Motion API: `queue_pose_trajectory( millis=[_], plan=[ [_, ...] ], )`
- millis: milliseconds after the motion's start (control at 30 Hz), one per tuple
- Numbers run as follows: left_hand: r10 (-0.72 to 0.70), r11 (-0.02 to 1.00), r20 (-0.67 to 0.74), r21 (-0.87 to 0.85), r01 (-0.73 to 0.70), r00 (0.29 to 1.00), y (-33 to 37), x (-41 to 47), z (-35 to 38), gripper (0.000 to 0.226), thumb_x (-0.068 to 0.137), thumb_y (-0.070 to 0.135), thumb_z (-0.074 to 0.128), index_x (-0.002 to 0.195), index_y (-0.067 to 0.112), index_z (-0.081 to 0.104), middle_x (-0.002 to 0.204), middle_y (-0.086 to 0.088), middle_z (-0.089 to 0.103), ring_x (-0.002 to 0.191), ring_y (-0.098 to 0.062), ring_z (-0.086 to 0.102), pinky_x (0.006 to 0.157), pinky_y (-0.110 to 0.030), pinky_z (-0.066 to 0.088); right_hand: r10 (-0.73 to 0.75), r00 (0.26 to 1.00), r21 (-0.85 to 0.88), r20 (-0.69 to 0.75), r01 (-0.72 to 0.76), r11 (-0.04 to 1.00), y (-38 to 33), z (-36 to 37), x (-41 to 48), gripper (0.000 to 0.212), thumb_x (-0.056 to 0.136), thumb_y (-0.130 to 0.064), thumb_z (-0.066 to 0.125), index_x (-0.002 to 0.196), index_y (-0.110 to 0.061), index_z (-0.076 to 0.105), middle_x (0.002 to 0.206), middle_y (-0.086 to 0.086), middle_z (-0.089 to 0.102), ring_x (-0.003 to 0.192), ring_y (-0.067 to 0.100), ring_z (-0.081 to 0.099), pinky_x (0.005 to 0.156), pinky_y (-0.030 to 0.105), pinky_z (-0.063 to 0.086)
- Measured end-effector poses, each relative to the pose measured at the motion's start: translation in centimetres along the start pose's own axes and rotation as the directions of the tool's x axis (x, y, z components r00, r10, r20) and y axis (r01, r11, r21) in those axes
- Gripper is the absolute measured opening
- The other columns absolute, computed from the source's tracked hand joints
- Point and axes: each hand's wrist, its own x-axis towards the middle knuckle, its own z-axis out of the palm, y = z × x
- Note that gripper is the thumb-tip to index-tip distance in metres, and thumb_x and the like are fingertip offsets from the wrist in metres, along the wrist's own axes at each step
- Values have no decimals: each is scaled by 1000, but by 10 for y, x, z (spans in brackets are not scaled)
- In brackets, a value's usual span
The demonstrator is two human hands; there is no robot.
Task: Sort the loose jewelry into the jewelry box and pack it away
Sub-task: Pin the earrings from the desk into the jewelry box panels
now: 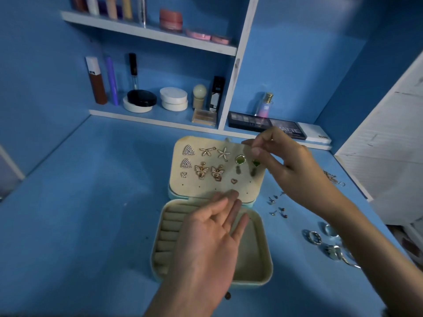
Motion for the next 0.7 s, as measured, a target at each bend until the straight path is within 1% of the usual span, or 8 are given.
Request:
queue_pose_trajectory(
  millis=[67,133,267,333,433,500,600,700],
  plan=[
    [-18,999,-1,-41,18,1000,1,-1,2,30,82,2,50,110,1,61,110,-18,69,116,-27,57,104,-43,39,-8,1000,-1,-8,8,1000,-4,-2,-6,7,95,-21,51,89,-24,50,96,-19,67,95,25,64,82,49,47],
    [-22,997,16,-76,23,1000,1,-3,2,27,88,3,46,111,0,61,111,-19,69,115,-26,58,102,-43,40,-24,1000,7,-13,24,1000,-7,-4,-13,5,95,-23,51,90,-23,51,101,-18,67,100,12,64,85,48,48],
    [-1,994,56,-109,7,998,0,-6,0,32,75,5,53,106,4,60,113,-18,68,113,-26,61,98,-44,42,-65,998,4,-7,65,998,-16,-9,-32,13,91,-45,47,89,-33,48,110,-21,66,81,55,58,75,63,47],
    [4,994,64,-111,3,998,-1,-10,-5,34,66,9,61,100,7,62,112,-17,69,113,-26,62,101,-44,41,-60,998,30,12,59,998,-23,-13,-42,16,87,-50,46,88,-34,48,107,-21,67,75,62,54,70,66,47],
    [29,998,121,-64,-22,992,-7,-13,-17,53,39,16,89,90,14,74,108,-10,71,107,-22,66,98,-40,42,-70,994,29,83,68,997,-32,-18,-55,15,85,-52,47,88,-38,51,99,-20,69,72,55,59,74,59,50],
    [59,998,126,-32,-55,990,-12,-16,-23,75,17,26,96,90,18,79,106,-5,72,100,-16,68,93,-38,43,-71,984,6,162,71,997,-34,-20,-60,15,84,-52,49,88,-39,53,99,-22,69,69,50,61,70,55,52],
    [86,996,104,27,-89,991,-19,-16,-24,83,18,34,96,98,25,77,108,-2,73,99,-12,68,92,-35,41,-75,972,43,222,68,997,-35,-22,-56,14,85,-49,52,87,-35,57,93,-17,71,68,47,61,67,56,52],
    [97,994,98,40,-101,990,-23,-14,-28,81,21,34,96,99,25,77,109,-2,72,102,-13,68,88,-35,43,-33,985,176,169,3,984,-27,-23,-41,13,86,-38,61,86,-25,61,82,-2,72,79,27,66,81,49,50]
  ],
)
